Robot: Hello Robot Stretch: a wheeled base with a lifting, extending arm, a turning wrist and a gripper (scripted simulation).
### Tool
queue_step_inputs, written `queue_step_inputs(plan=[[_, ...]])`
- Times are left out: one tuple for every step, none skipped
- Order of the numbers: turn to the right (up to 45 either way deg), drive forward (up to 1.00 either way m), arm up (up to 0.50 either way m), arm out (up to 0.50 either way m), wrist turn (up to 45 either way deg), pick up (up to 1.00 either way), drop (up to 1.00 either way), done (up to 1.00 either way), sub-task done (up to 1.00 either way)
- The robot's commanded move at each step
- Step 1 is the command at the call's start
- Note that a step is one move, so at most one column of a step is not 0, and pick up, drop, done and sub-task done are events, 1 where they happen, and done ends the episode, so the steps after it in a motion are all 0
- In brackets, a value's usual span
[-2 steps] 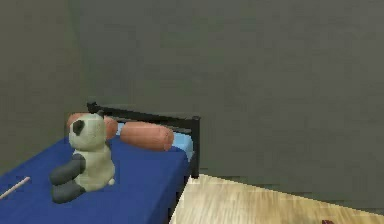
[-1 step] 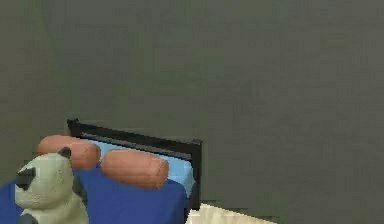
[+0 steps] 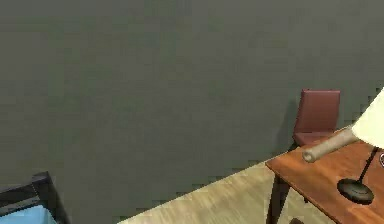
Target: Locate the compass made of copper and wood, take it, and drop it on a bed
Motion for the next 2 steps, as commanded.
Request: queue_step_inputs(plan=[[45.0, 0.0, 0.0, 0.0, 0.0, 0.0, 0.0, 0.0, 0.0], [45.0, 0.0, 0.0, 0.0, 0.0, 0.0, 0.0, 0.0, 0.0]])
